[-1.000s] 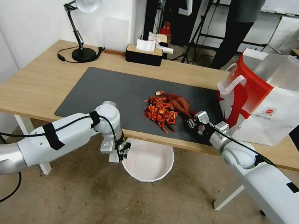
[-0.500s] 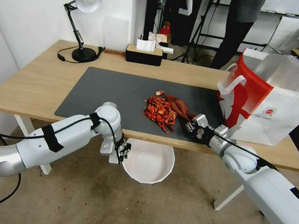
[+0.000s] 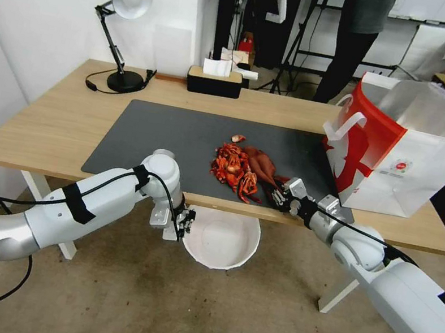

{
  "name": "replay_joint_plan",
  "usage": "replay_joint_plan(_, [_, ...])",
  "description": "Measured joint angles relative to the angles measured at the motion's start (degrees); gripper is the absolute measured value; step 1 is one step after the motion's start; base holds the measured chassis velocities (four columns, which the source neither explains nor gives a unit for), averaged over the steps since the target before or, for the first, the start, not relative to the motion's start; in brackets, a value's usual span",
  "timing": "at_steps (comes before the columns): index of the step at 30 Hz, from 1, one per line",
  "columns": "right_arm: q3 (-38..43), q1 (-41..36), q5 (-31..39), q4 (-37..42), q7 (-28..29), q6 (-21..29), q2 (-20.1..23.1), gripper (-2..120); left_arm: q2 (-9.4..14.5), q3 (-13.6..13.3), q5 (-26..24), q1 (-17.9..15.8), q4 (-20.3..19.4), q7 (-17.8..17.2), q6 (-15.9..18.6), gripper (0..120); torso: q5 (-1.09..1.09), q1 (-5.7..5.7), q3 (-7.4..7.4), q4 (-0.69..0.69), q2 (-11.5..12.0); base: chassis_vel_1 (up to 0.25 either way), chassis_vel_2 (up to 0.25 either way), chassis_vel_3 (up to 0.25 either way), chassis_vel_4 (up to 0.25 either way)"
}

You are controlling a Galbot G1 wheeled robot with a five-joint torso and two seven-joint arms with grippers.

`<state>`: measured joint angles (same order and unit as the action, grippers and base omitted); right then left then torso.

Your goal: Sweep shrimp from table into container with towel, then put container into takeout bag.

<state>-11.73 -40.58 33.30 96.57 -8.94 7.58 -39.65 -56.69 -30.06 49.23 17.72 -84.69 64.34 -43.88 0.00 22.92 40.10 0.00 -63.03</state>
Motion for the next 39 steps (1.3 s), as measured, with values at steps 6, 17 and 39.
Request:
replay_joint_plan(6, [0.01, -0.95, 0.0, 1.59, 0.12, 0.35, 0.44, 8, -0.14, -0.15, -0.05, -0.03, 0.11, 0.02, 0.02, 0, 0.0, 0.0, 0.0, -0.01, 0.0, 0.0, 0.0, 0.0, 0.0])
replay_joint_plan(17, [0.11, -2.62, 0.18, 4.1, 0.21, 0.97, 1.21, 8, 0.0, -0.15, -0.54, -0.26, 0.54, 0.0, 0.03, 0, 0.0, 0.0, 0.0, 0.0, 0.0, 0.0, 0.0, 0.0, 0.0])
replay_joint_plan(39, [2.29, -7.88, 0.25, 9.71, 0.42, 1.76, 3.26, 8, 0.51, -0.01, -1.04, -0.3, 0.85, 0.06, 0.01, 0, 0.01, 0.0, 0.01, 0.0, 0.01, 0.0, 0.0, 0.0, 0.0])
